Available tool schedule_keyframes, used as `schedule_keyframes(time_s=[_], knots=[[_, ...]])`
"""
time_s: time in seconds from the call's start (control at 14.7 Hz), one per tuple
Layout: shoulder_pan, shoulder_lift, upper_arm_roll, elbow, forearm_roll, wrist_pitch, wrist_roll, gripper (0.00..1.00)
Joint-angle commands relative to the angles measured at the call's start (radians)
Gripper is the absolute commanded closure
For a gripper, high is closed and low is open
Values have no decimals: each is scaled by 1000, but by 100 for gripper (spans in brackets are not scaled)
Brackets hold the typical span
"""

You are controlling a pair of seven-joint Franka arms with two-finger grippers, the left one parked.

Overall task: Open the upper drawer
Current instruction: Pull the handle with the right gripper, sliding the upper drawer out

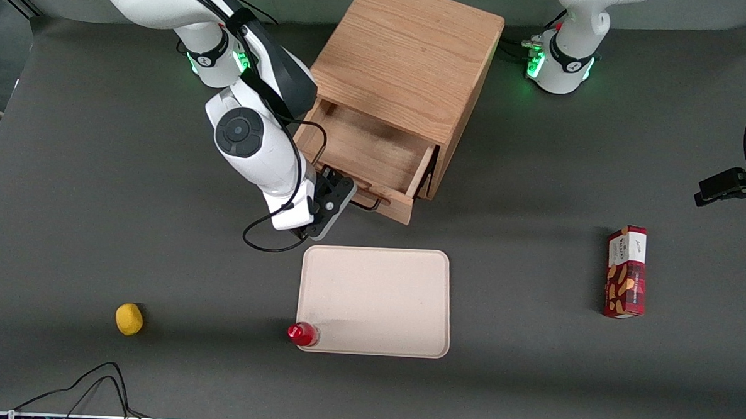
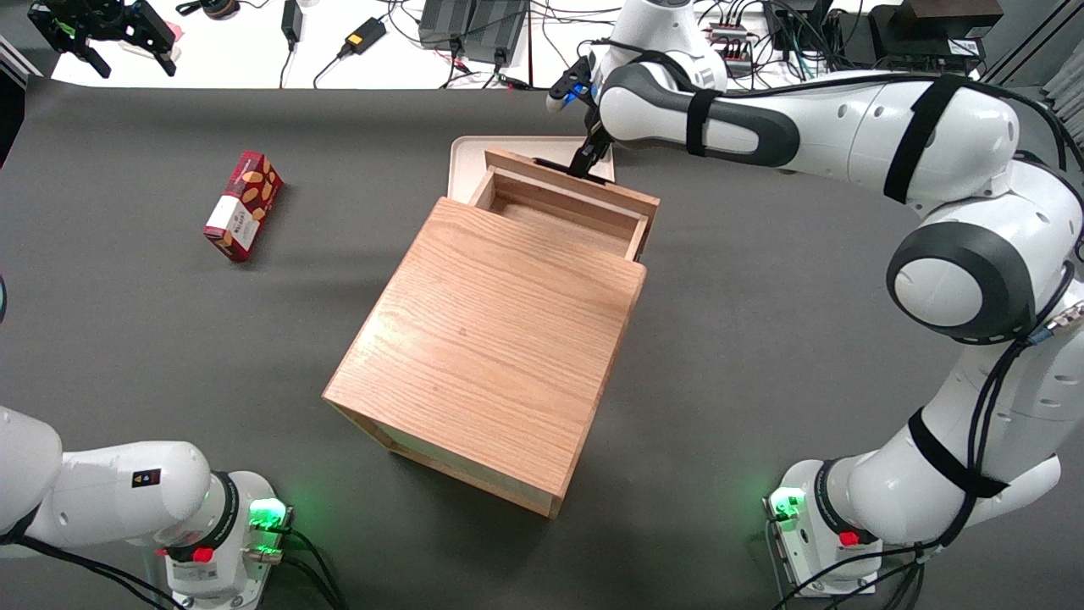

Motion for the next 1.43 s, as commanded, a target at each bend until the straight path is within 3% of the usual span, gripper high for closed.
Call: schedule_keyframes(time_s=[0.0, 0.48, 1.36], knots=[[4, 24, -12, 32, -13, 17, -14, 0], [5, 41, -72, 61, -10, 60, -13, 0], [-1, 59, -78, 96, -10, 66, -16, 0]])
